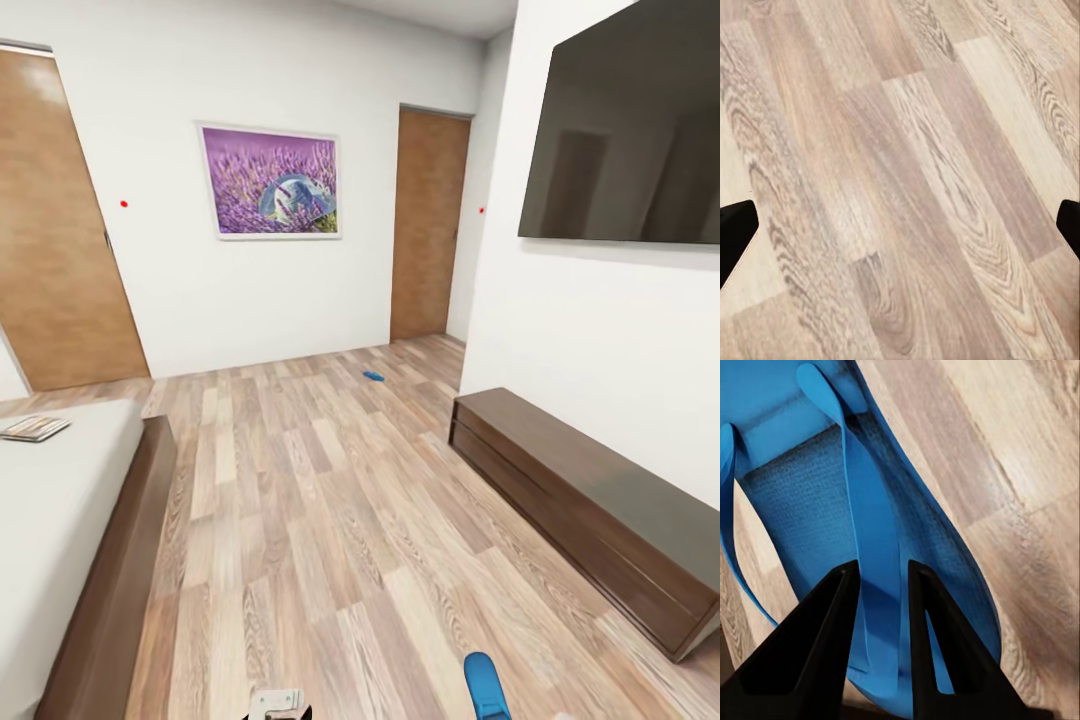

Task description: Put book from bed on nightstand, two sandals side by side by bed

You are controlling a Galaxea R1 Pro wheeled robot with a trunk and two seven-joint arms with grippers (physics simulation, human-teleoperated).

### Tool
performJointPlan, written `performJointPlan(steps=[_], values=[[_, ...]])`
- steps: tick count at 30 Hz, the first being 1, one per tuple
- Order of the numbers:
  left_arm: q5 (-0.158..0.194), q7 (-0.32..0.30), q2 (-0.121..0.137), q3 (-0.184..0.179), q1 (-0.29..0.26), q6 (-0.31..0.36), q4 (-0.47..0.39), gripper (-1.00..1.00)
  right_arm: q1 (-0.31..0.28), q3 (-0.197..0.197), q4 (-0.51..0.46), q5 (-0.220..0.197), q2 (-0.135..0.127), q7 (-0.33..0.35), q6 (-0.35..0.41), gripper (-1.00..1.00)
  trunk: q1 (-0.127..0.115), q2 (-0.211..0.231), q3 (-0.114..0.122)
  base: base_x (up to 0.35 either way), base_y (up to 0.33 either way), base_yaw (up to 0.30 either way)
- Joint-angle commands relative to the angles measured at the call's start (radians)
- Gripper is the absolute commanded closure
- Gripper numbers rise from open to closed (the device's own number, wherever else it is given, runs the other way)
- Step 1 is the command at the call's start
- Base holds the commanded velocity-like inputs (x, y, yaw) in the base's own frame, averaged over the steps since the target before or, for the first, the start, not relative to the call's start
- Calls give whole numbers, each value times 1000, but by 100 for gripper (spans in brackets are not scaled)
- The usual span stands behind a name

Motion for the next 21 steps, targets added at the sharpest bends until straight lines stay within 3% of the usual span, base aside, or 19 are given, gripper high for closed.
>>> performJointPlan(steps=[1, 21], values=[[11, -2, 1, -4, -1, -4, 1, -100, -1, 7, 3, -12, 0, 8, 0, 100, 0, 0, -1, 327, 0, 0], [12, -2, 2, -1, -1, -2, 1, -100, -1, 7, 3, -15, 0, 9, 1, 100, 0, 0, -1, 328, 0, 0]])
